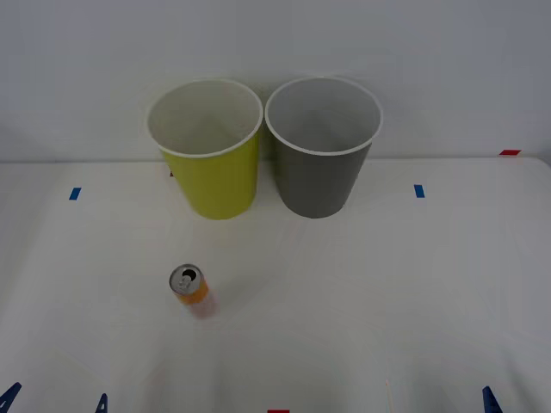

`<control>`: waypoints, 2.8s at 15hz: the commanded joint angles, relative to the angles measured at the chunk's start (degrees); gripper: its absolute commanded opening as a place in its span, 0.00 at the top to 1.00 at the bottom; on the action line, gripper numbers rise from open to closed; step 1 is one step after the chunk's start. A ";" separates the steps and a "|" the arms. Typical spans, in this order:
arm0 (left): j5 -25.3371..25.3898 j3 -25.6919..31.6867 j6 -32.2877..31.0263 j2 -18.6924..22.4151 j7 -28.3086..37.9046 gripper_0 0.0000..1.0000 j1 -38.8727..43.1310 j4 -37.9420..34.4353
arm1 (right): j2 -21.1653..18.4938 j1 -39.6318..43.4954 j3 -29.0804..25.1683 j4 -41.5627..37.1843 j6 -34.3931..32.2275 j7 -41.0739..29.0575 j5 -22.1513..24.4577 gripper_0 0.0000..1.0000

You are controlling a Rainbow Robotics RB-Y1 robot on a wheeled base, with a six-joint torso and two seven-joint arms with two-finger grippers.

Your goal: Put cans in the gray bin and PET bottles in the light green bin.

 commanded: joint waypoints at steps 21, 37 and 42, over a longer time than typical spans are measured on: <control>0.00 0.00 0.00 0.00 0.00 0.00 0.00 0.00 | 0.00 0.00 0.00 0.00 0.00 0.00 0.00 0.00; 2.29 -16.79 -0.62 18.63 1.67 0.00 -29.00 14.94 | 0.00 0.00 0.00 0.00 0.00 0.00 0.00 0.00; 9.40 -24.08 -0.53 21.71 2.72 0.00 -39.02 16.79 | 0.00 0.00 0.00 0.00 0.00 0.00 0.00 0.00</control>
